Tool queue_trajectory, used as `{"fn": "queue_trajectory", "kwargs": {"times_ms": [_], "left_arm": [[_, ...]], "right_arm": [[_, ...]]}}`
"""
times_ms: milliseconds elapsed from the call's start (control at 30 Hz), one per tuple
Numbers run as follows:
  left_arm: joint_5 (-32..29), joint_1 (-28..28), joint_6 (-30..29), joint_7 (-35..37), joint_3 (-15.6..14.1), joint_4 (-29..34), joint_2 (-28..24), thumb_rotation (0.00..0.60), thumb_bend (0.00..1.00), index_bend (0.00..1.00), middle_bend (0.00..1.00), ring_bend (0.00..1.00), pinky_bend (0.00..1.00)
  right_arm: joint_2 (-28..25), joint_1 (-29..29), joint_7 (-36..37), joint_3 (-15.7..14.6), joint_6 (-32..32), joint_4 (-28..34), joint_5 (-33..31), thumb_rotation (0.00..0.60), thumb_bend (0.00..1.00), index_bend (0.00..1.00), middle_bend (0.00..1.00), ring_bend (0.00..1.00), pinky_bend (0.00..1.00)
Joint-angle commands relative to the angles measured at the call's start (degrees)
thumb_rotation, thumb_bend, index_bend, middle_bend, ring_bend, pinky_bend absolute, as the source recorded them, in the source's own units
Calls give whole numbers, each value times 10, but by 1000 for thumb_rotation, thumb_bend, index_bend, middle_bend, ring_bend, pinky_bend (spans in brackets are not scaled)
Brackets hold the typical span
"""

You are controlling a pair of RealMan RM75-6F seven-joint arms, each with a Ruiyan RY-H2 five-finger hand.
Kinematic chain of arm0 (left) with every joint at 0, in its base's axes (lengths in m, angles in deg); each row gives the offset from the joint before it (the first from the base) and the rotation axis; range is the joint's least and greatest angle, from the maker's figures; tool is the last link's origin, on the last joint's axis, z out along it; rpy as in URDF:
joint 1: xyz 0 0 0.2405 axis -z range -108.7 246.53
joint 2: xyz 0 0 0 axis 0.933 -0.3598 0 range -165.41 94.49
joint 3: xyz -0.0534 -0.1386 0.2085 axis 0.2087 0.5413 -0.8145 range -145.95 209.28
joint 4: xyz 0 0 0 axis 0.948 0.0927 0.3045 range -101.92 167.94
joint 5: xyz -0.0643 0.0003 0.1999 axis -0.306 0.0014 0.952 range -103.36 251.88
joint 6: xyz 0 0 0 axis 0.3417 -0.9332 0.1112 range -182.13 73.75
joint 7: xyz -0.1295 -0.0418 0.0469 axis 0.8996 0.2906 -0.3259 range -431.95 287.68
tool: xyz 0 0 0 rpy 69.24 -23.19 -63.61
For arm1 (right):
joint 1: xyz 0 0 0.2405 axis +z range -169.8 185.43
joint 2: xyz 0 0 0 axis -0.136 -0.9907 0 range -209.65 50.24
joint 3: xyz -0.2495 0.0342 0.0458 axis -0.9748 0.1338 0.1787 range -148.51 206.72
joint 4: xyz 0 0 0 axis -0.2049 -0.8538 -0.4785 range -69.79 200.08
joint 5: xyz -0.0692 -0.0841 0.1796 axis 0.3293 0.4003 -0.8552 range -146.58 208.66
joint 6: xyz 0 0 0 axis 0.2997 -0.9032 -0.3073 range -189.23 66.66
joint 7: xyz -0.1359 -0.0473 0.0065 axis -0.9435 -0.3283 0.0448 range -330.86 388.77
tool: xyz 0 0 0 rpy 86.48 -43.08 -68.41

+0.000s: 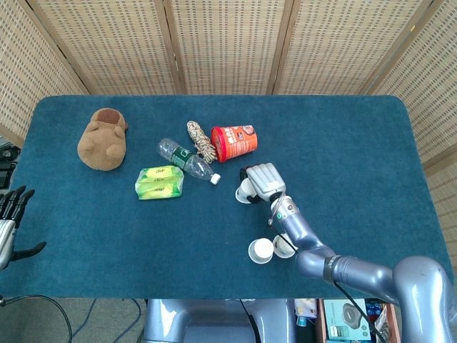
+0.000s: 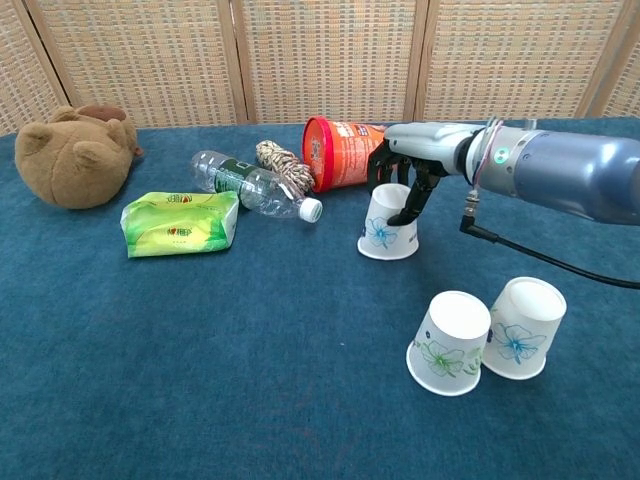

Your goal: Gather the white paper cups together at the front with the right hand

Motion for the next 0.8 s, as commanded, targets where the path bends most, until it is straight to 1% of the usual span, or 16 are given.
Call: {"fn": "queue_trajectory", "kwargs": {"times_ms": [33,167,200,267,367,533,567,600,633,700,800], "left_arm": [[0,0,0,0,0,0,0,600,172,0,0,0,0],[2,0,-1,1,-1,1,-1,600,172,0,0,0,0],[3,0,-1,1,-1,1,-1,600,172,0,0,0,0],[5,0,-2,4,-2,2,-2,600,172,0,0,0,0],[12,-1,-6,5,-4,4,-4,600,172,0,0,0,0],[27,-5,-17,5,-9,12,-9,600,172,0,0,0,0],[29,-6,-19,5,-10,13,-10,600,172,0,0,0,0],[32,-7,-22,4,-12,16,-12,600,172,0,0,0,0],[40,-9,-28,3,-14,20,-14,600,172,0,0,0,0],[46,-11,-33,2,-17,24,-16,600,172,0,0,0,0],[54,-12,-39,3,-18,28,-19,600,172,0,0,0,0]], "right_arm": [[-3,-4,7,-1,-8,5,11,600,469,470,549,462,553],[-18,-10,14,-2,-19,30,24,600,479,469,546,462,553],[-28,-14,16,-2,-24,45,31,600,480,469,545,462,553],[-77,-32,13,-10,-50,115,66,600,480,469,543,462,553],[-148,-57,4,-23,-75,208,94,600,479,469,539,462,553],[-237,-97,-4,-44,-119,326,146,600,479,469,537,462,553],[-249,-103,-5,-48,-125,341,154,600,479,469,536,462,553],[-265,-112,-7,-54,-134,362,168,600,479,470,536,462,553],[-290,-129,-12,-69,-151,397,195,600,480,470,536,462,553],[-311,-146,-13,-83,-166,426,222,600,480,470,536,462,553],[-328,-166,-15,-103,-179,448,254,600,479,469,535,462,553]]}}
